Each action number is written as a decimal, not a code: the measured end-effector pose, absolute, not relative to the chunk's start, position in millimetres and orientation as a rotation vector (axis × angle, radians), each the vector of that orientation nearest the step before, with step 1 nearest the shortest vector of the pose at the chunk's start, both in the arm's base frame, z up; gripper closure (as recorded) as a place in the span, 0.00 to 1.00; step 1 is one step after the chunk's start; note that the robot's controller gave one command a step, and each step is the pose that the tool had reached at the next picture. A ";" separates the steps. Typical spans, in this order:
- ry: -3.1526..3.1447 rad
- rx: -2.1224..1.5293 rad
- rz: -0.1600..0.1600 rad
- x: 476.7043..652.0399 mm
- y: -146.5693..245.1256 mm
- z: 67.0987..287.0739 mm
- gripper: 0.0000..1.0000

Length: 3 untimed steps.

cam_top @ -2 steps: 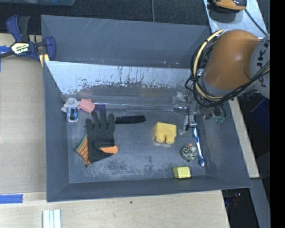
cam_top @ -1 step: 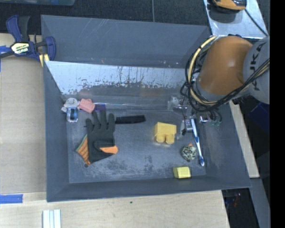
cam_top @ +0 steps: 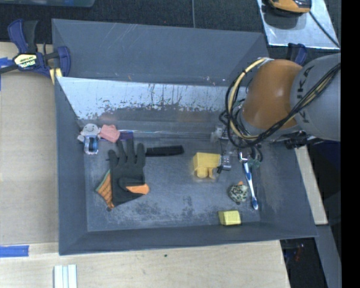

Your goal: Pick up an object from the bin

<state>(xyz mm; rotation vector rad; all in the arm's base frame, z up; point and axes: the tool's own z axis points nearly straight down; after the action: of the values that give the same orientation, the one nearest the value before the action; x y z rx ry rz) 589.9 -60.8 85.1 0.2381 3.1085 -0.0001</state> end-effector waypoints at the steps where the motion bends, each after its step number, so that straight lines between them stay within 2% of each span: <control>1: 3.106 0.244 -0.001 589.2 -60.7 74.2 1.00; 2: 3.105 0.243 -0.001 589.2 -60.7 74.4 1.00; 3: 3.109 0.244 0.000 587.7 -61.0 123.7 1.00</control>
Offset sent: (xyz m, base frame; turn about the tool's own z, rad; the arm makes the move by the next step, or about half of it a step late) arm 0.0000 0.0000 0.0000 0.0000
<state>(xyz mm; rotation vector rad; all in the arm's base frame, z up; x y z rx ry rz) 587.7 -61.0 123.7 0.2437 3.1090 0.0000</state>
